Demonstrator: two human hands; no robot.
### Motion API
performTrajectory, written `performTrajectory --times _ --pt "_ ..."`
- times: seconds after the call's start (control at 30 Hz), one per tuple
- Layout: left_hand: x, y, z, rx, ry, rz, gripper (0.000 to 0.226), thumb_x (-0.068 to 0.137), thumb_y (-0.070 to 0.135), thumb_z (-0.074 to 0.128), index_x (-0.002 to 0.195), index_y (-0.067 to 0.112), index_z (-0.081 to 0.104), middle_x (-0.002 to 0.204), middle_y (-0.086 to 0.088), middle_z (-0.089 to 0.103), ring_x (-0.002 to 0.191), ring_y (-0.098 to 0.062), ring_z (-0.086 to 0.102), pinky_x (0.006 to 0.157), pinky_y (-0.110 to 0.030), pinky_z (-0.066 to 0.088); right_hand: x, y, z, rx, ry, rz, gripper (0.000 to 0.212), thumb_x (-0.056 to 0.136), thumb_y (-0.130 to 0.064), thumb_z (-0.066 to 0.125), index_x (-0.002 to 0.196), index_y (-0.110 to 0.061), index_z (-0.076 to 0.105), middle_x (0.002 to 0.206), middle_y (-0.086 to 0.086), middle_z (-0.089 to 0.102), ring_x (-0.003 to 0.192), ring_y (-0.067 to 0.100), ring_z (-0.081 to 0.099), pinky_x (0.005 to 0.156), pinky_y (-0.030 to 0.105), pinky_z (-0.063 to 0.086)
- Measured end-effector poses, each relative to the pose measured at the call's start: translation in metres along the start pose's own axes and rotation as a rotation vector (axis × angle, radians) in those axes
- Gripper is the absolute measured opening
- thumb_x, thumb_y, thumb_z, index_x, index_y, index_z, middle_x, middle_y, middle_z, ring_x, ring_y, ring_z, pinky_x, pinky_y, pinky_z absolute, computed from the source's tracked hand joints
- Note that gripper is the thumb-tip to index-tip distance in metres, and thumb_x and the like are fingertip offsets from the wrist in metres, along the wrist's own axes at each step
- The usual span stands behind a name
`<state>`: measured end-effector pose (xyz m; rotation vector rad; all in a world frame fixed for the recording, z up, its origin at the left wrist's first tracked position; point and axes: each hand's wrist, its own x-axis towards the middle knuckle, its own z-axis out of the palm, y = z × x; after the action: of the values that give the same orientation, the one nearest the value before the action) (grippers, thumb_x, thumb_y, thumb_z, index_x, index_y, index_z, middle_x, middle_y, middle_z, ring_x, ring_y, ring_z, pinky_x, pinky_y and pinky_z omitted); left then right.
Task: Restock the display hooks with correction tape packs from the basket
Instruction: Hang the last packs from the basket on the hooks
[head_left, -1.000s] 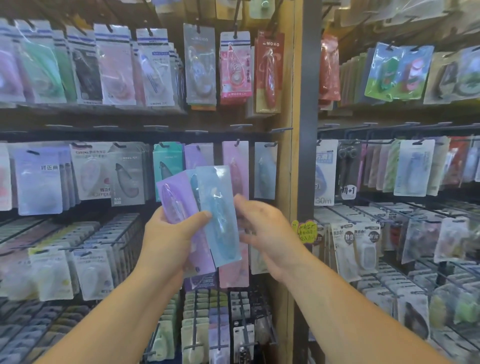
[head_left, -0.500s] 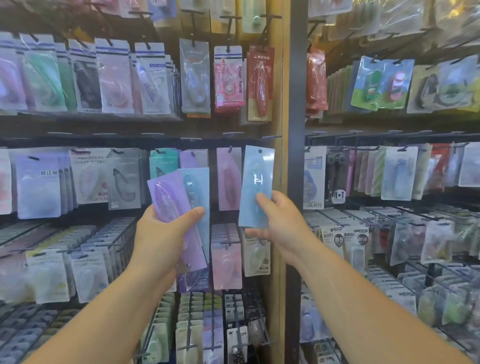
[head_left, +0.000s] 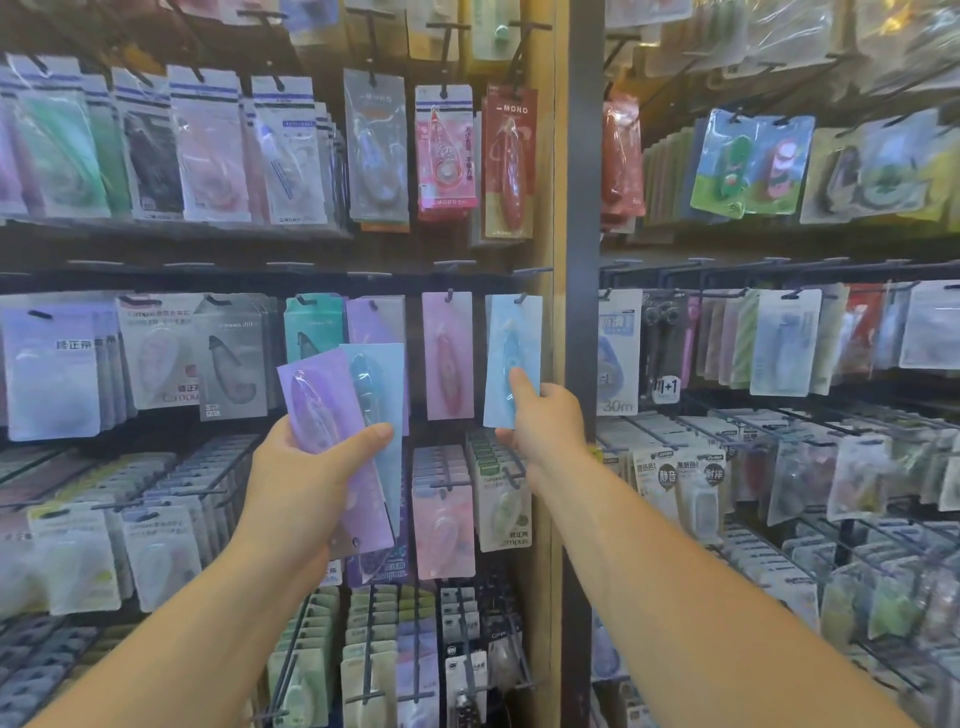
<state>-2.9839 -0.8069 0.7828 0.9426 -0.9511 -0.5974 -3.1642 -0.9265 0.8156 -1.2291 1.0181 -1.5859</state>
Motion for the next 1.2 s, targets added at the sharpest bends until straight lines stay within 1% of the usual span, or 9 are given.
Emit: performTrajectory --times 0.07,0.2,0.4,0.53,0.63,0.8,0.97,1.07,1.2 --pt "0.0 -0.003 0.002 -0.013 -0.012 0.002 0.033 0.084 0.018 0.087 0.112 0.022 0.069 0.1 -0.011 0.08 0.075 -0.034 0.072 0.042 -0.035 0.051 0.005 0.002 0.009 0.013 0.023 0.077 0.031 0.102 -0.042 0.058 0.091 -0.013 0.062 0.094 0.006 0.068 0.077 0.026 0.067 0.054 0.027 0.054" --pt "0.001 -0.008 -0.001 -0.023 -0.024 -0.009 0.044 0.076 0.019 0.092 0.114 0.022 0.072 0.103 -0.006 0.081 0.097 -0.036 0.077 0.085 -0.06 0.062 0.023 0.006 0.026 0.107 0.08 0.2 0.04 0.097 -0.049 0.063 0.104 -0.01 0.058 0.098 0.006 0.063 0.085 0.028 0.067 0.079 0.039 0.06" --pt "0.004 -0.008 -0.007 -0.04 -0.047 -0.014 0.039 0.084 0.015 0.085 0.119 0.02 0.071 0.104 -0.007 0.081 0.088 -0.03 0.077 0.066 -0.041 0.059 0.041 0.013 0.035 0.063 0.099 0.229 0.048 0.089 -0.058 0.065 0.09 -0.011 0.055 0.097 0.008 0.064 0.083 0.031 0.06 0.089 0.045 0.059" --pt "0.002 -0.009 -0.003 -0.04 -0.065 -0.032 0.05 0.072 0.022 0.093 0.117 0.021 0.071 0.106 -0.01 0.08 0.091 -0.035 0.076 0.077 -0.059 0.062 0.015 0.01 0.027 0.06 0.091 0.243 0.042 0.097 -0.049 0.061 0.106 -0.008 0.055 0.088 0.004 0.056 0.08 0.025 0.062 0.068 0.034 0.053" --pt "-0.003 -0.008 0.004 -0.062 -0.105 -0.043 0.047 0.075 0.019 0.091 0.118 0.021 0.071 0.107 -0.01 0.08 0.089 -0.034 0.078 0.068 -0.047 0.061 -0.025 0.002 0.02 0.046 -0.037 0.137 0.037 0.096 -0.047 0.064 0.113 -0.015 0.056 0.097 0.002 0.062 0.086 0.019 0.063 0.081 0.04 0.059" --pt "-0.016 -0.005 0.022 -0.071 -0.164 -0.051 0.037 0.087 0.009 0.081 0.121 0.018 0.07 0.106 -0.007 0.081 0.094 -0.031 0.08 0.072 -0.044 0.061 -0.077 0.003 -0.001 -0.072 -0.238 -0.088 0.068 0.092 -0.054 0.066 0.149 -0.028 0.039 0.124 -0.01 0.061 0.116 0.014 0.062 0.104 0.047 0.052" --pt "-0.026 -0.003 0.033 -0.048 -0.236 -0.036 0.044 0.082 0.01 0.085 0.123 0.012 0.07 0.109 -0.011 0.081 0.098 -0.032 0.079 0.083 -0.047 0.062 -0.094 0.0 -0.012 -0.094 -0.392 -0.162 0.019 0.101 -0.039 0.061 0.111 -0.026 0.069 0.107 -0.008 0.074 0.099 0.014 0.07 0.093 0.041 0.059" --pt "-0.034 0.0 0.036 -0.032 -0.305 -0.04 0.05 0.075 0.02 0.086 0.122 0.013 0.072 0.11 -0.009 0.081 0.101 -0.03 0.079 0.086 -0.045 0.061 -0.096 -0.002 -0.019 -0.078 -0.458 -0.171 0.016 0.101 -0.029 0.063 0.106 -0.018 0.074 0.102 0.003 0.078 0.099 0.024 0.074 0.091 0.045 0.06" --pt "-0.037 0.003 0.033 0.06 -0.354 -0.056 0.041 0.081 0.009 0.088 0.118 0.014 0.071 0.104 -0.007 0.082 0.092 -0.025 0.08 0.065 -0.032 0.06 -0.092 -0.011 -0.028 -0.018 -0.464 -0.157 0.019 0.095 -0.028 0.072 0.112 -0.02 0.07 0.102 -0.002 0.078 0.087 0.018 0.072 0.073 0.035 0.056"
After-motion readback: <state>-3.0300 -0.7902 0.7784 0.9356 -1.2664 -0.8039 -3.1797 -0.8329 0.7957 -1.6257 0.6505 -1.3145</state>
